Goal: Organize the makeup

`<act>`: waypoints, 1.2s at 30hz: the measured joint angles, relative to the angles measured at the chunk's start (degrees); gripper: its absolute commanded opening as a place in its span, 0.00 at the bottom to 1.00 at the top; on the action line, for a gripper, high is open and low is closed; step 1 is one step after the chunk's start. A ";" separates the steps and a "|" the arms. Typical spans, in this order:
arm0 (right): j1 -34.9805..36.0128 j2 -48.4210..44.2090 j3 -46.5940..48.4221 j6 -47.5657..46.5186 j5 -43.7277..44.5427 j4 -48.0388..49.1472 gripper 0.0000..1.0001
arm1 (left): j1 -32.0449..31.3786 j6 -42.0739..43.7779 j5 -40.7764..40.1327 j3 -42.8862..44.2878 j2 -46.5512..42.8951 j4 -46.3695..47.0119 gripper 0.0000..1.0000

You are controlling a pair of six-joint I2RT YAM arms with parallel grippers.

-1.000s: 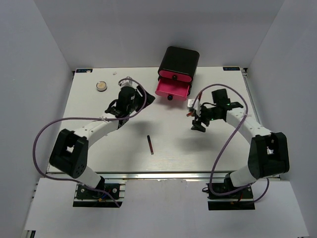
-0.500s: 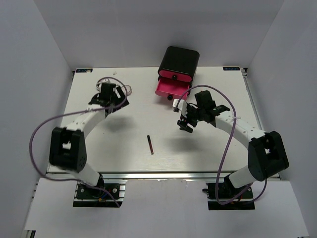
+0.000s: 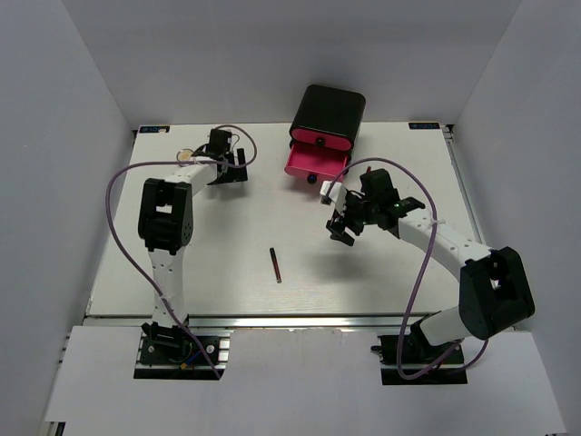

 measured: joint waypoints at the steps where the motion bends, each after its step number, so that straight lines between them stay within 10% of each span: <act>1: 0.00 -0.09 -0.04 0.07 0.00 0.02 0.80 | -0.02 0.55 0.11 1.57 0.81 -0.09 0.98; 22: -0.11 -0.09 0.02 1.53 -0.02 0.55 0.81 | -0.98 2.78 -4.42 12.11 10.19 7.17 0.90; 36: -1.07 -0.85 0.02 1.75 0.04 0.35 0.81 | -0.96 -0.94 -3.76 1.55 4.31 14.29 0.18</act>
